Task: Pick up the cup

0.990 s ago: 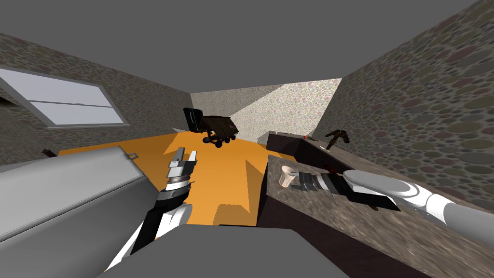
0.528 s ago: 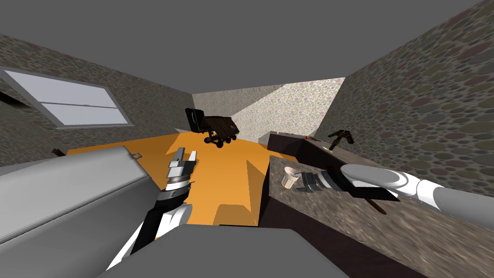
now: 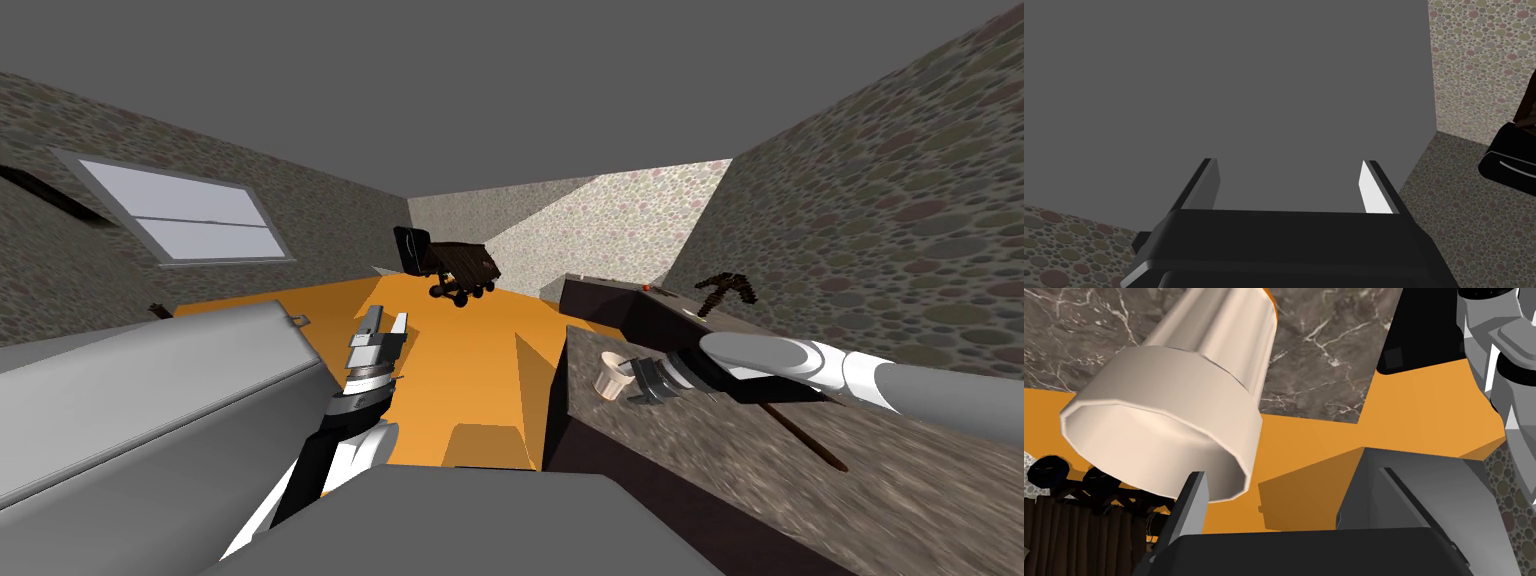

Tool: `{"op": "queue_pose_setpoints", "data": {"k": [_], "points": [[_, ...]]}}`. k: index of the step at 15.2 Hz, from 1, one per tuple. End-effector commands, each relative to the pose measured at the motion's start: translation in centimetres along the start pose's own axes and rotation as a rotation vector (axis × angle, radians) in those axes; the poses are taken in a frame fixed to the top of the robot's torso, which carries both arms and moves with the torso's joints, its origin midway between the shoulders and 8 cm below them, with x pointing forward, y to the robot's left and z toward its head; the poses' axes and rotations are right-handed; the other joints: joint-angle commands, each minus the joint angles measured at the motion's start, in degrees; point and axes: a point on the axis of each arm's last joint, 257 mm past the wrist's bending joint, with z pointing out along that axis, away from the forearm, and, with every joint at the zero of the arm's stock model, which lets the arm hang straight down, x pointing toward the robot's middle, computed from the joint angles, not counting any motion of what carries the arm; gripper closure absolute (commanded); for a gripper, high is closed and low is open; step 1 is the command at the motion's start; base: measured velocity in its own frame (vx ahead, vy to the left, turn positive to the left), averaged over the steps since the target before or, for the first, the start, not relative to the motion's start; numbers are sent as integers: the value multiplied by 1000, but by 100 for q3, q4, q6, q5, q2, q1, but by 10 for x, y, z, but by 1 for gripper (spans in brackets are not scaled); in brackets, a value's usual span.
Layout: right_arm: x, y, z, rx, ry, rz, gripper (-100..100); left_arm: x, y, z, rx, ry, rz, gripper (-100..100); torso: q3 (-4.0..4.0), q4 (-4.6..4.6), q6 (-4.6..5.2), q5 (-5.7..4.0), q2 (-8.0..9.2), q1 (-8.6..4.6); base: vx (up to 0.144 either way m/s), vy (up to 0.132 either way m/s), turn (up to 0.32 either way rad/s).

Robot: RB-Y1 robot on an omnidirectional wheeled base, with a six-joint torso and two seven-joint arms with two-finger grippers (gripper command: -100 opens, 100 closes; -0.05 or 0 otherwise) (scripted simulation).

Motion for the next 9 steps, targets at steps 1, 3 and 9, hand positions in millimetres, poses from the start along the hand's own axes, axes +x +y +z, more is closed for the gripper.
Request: {"op": "queue_pose_setpoints", "data": {"k": [1, 3, 9], "points": [[12, 0, -3, -20, 59, -26, -100, 0, 0, 0, 0, 0, 0, 0, 0, 0, 0, 0, 0, 0, 53, 27, 36], [12, -1, -4, -21, 65, -33, -100, 0, 0, 0, 0, 0, 0, 0, 2, 0, 0, -2, 4, -8, 34, 20, 17], [45, 4, -15, -89, 231, -103, -100, 0, 0, 0, 0, 0, 0, 0, 6, 2, 0, -3, 10, -7, 33, 30, 37]]}}
